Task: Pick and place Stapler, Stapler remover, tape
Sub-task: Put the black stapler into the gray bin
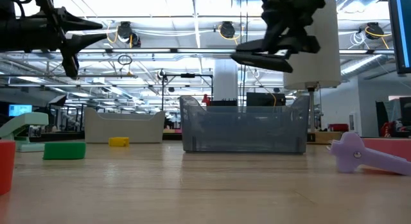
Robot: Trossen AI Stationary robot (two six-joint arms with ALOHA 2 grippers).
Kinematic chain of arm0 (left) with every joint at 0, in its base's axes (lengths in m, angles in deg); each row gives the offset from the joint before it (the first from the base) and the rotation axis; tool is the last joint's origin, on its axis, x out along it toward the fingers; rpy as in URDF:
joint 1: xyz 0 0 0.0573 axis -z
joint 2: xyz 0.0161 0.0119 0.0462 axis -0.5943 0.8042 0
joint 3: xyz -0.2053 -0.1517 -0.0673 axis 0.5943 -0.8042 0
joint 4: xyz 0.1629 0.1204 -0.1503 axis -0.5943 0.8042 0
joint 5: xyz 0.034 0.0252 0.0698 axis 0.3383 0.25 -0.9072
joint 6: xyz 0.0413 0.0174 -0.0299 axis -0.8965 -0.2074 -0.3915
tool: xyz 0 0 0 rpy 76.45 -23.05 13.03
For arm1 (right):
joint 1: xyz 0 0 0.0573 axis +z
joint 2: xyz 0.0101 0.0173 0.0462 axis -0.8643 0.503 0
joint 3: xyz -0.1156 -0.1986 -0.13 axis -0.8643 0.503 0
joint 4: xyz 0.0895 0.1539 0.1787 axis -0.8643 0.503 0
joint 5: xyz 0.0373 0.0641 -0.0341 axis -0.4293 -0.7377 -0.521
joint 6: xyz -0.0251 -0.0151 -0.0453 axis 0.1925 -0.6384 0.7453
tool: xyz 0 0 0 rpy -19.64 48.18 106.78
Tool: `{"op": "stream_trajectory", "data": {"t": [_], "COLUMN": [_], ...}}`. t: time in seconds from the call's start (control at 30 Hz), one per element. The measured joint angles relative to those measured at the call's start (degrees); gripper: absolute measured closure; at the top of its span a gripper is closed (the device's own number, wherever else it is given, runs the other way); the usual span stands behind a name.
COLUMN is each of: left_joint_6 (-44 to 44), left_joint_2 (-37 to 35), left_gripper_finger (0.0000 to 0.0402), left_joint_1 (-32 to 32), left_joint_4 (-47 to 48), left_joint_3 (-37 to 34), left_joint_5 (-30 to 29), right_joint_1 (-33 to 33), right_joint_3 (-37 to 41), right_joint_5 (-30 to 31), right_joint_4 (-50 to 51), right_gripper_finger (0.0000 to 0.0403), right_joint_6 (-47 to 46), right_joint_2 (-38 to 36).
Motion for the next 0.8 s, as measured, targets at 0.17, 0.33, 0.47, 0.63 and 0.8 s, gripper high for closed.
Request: {"op": "stream_trajectory", "data": {"t": [0.17, 0.33, 0.47, 0.63, 0.8], "left_joint_6": [0.9, -2.9, -6.7, -11.1, -18.7], "left_joint_2": [0.0, 1.1, 5.0, 14.1, 26.0], "left_gripper_finger": [0.0316, 0.0316, 0.0316, 0.0316, 0.0316], "left_joint_1": [0.0, 0.0, 0.0, 0.0, 0.0], "left_joint_4": [-1.9, -8.1, -13.9, -14.0, -9.0], "left_joint_3": [0.0, 0.0, 0.2, 5.2, 14.1], "left_joint_5": [-3.5, -3.9, -3.9, -3.6, -2.8], "right_joint_1": [-0.4, -0.4, -0.4, -0.4, -0.3], "right_joint_3": [-5.6, -9.6, -11.3, -12.4, -12.5], "right_joint_5": [0.0, 1.6, 1.7, 1.7, 1.8], "right_joint_4": [3.3, 5.1, 5.0, 3.9, 3.3], "right_gripper_finger": [0.0274, 0.0274, 0.0274, 0.0274, 0.0274], "right_joint_6": [8.9, 13.6, 16.4, 18.8, 19.2], "right_joint_2": [4.1, 7.2, 9.0, 10.4, 10.6]}}
